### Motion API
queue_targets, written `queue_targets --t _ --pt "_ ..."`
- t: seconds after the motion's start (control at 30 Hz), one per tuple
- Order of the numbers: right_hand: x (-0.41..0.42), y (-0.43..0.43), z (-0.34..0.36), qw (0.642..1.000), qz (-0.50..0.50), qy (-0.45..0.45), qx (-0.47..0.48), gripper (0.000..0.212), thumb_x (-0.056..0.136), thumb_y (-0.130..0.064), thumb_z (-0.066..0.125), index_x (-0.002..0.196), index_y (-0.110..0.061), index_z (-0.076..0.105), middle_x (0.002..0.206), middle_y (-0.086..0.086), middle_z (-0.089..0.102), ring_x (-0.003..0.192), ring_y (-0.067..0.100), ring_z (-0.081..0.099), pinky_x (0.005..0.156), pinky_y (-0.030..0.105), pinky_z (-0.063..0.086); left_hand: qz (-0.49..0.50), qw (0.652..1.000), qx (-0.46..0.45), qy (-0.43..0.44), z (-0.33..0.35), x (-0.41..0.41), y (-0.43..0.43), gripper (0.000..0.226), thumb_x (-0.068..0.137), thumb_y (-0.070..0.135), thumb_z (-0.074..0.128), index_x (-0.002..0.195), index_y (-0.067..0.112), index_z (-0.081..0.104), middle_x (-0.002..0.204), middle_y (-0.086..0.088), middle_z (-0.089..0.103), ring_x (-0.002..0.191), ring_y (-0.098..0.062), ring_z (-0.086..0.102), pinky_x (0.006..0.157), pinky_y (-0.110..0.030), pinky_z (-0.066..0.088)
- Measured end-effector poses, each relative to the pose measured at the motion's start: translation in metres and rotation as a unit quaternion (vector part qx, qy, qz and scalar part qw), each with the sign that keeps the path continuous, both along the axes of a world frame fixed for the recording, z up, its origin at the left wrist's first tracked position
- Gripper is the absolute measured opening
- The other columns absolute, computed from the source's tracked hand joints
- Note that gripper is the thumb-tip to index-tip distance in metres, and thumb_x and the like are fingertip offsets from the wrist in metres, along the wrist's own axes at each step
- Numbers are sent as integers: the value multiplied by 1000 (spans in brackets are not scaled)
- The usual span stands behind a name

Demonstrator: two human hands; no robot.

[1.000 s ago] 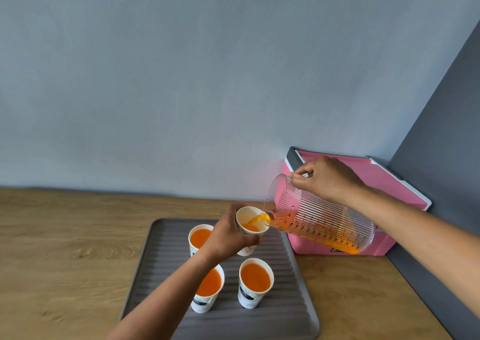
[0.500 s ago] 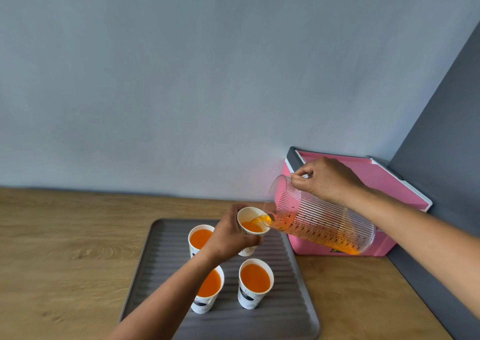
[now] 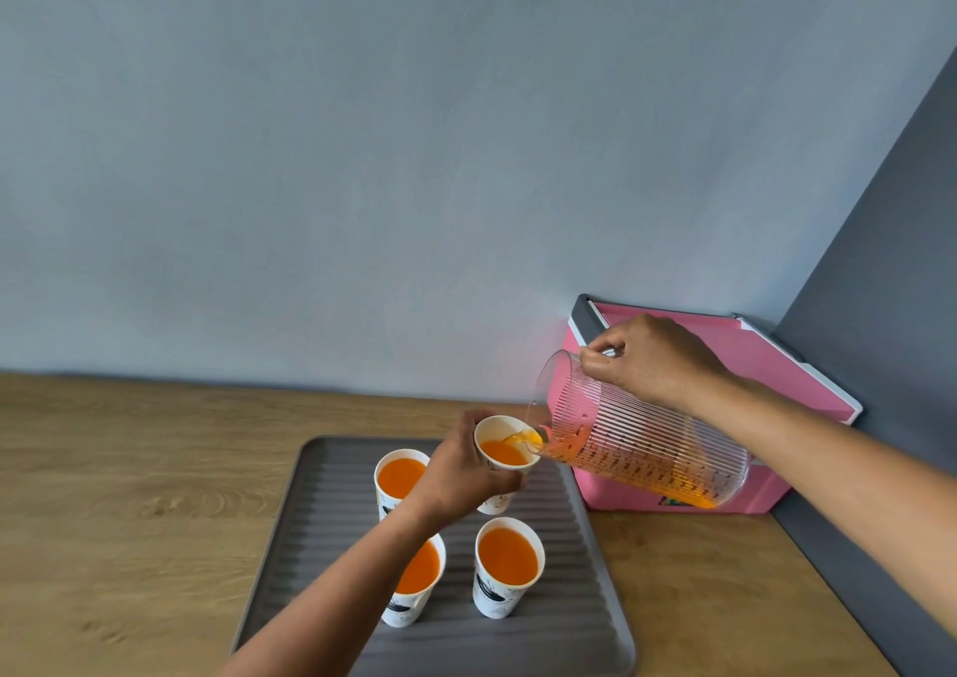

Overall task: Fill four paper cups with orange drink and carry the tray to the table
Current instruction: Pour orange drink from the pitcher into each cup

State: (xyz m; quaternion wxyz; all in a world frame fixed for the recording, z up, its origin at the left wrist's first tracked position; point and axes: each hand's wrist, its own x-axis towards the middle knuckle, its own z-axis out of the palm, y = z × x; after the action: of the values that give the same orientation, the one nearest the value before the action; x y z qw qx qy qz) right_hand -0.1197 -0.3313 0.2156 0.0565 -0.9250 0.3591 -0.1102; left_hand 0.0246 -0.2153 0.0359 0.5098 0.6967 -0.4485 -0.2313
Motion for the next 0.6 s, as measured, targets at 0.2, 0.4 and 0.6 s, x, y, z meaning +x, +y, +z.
queue_targets --t 0.2,0.4,0.6 --pt "0 0 -1 1000 0 0 2 32 89 -49 61 109 -28 75 122 -4 71 84 11 64 74 25 43 1 1000 0 3 -1 0 0 76 72 29 84 131 29 36 127 4 53 110 -16 56 84 -26 49" --pt "-1 0 0 1000 0 5 0 33 90 -48 60 110 -26 75 120 -2 72 89 14 67 75 26 46 -3 1000 1 9 -3 0 -1 75 72 30 84 129 30 36 121 8 52 108 -14 56 83 -25 48" --pt "-2 -1 0 1000 -1 9 -1 35 89 -50 60 111 -26 75 122 -2 71 97 17 69 82 30 52 -7 1000 1 12 -4 1 -2 74 72 31 84 128 31 36 119 9 52 106 -13 56 83 -25 49"
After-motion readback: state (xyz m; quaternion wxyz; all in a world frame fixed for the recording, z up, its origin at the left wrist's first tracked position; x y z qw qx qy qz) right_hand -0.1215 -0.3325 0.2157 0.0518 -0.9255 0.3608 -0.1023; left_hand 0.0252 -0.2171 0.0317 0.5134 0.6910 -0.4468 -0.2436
